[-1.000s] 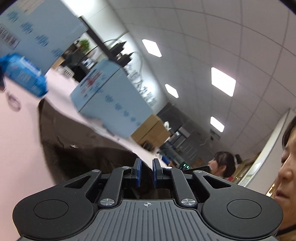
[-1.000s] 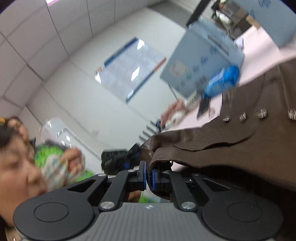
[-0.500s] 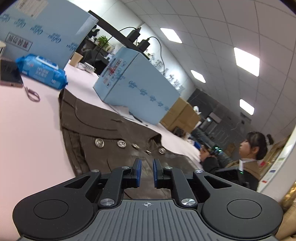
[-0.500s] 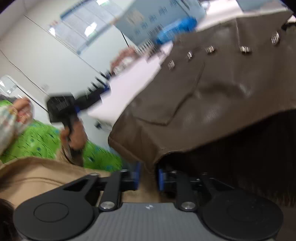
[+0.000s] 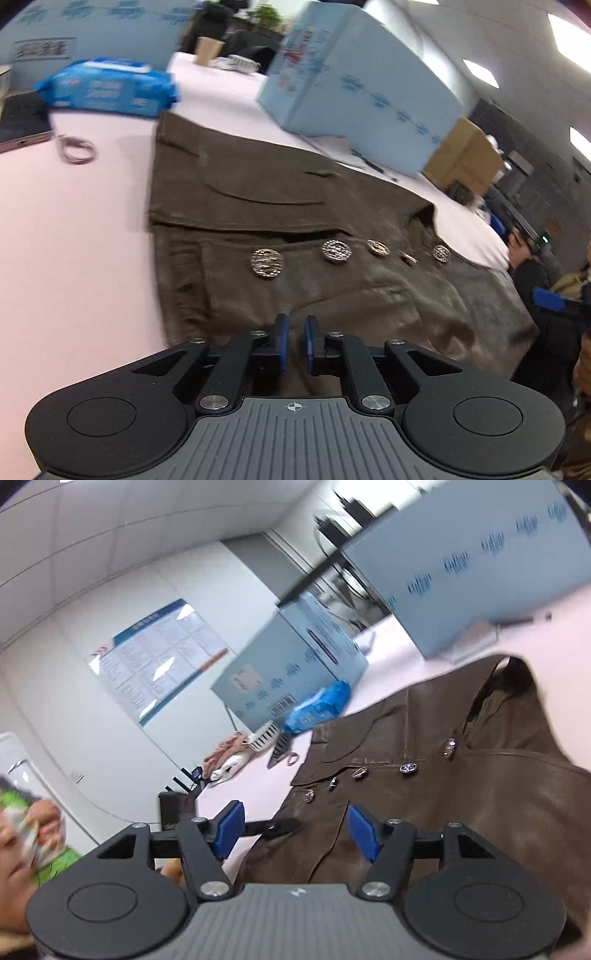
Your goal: Fold clothes
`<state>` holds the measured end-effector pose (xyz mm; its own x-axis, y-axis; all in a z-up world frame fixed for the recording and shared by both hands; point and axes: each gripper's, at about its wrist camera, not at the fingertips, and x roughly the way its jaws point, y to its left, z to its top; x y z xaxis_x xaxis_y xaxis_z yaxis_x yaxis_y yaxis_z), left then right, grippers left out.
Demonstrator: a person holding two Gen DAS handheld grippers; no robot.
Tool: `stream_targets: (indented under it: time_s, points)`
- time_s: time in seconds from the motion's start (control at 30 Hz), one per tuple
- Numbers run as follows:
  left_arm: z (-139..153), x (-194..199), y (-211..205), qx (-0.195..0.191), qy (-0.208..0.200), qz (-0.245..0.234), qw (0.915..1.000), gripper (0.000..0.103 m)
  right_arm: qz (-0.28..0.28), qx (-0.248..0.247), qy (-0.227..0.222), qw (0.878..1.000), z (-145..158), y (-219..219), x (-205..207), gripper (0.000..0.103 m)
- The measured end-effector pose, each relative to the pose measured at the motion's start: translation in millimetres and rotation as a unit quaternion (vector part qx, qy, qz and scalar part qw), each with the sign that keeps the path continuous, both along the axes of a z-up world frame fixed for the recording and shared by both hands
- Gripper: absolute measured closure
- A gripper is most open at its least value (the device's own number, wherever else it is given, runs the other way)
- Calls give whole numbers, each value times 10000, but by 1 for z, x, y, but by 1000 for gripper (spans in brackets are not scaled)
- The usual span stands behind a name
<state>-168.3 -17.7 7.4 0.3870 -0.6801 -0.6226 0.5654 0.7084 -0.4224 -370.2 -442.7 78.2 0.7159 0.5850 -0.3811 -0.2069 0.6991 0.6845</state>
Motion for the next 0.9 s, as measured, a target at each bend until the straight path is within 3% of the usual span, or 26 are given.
stream_targets:
  time_s: [0.17, 0.23, 0.33, 0.4, 0.43, 0.47, 0.53, 0.6, 0.63, 0.7, 0.73, 0.8, 0.9]
  points:
    - [3, 4, 17, 166, -143, 318, 9993, 99, 52, -485, 881, 9949, -21, 14, 54, 47]
    - [9, 8, 28, 349, -410, 721, 9959, 99, -17, -605, 886, 9942, -20, 11, 52, 48]
    - [10, 19, 33, 83, -182, 625, 9978, 97, -189, -669, 825, 9942, -21, -1, 41, 48]
    - [17, 15, 34, 86, -369, 768, 9963, 97, -388, -1062, 1025, 9883, -27, -6, 34, 48]
    - [21, 14, 35, -39, -397, 736, 9965, 95, -457, -1144, 1113, 9861, -31, -8, 30, 48]
    - [28, 4, 40, -648, -248, 302, 9971, 93, -450, -938, 1187, 9875, -35, -14, 21, 48]
    - [28, -8, 39, -1348, 355, -442, 9893, 81, -387, -559, 1235, 9900, -42, -22, 11, 49]
    - [23, -16, 26, -947, 544, -675, 9917, 81, -442, -608, 1300, 9887, -49, -24, 11, 50]
    - [18, -16, 19, -518, 517, -569, 9957, 81, -441, -662, 1350, 9877, -50, -24, 15, 53]
    - [7, -10, 17, -152, 415, -372, 9983, 91, -409, -746, 1343, 9873, -51, -22, 25, 53]
    - [6, -6, 19, -108, 450, -343, 9983, 99, -399, -783, 1350, 9869, -49, -20, 30, 53]
    - [4, 1, 20, -62, 508, -338, 9981, 98, -335, -1059, 1341, 9847, -48, -11, 45, 53]
    - [12, 1, 10, 374, 92, -390, 9985, 98, -224, -1412, 1257, 9817, -44, 2, 65, 53]
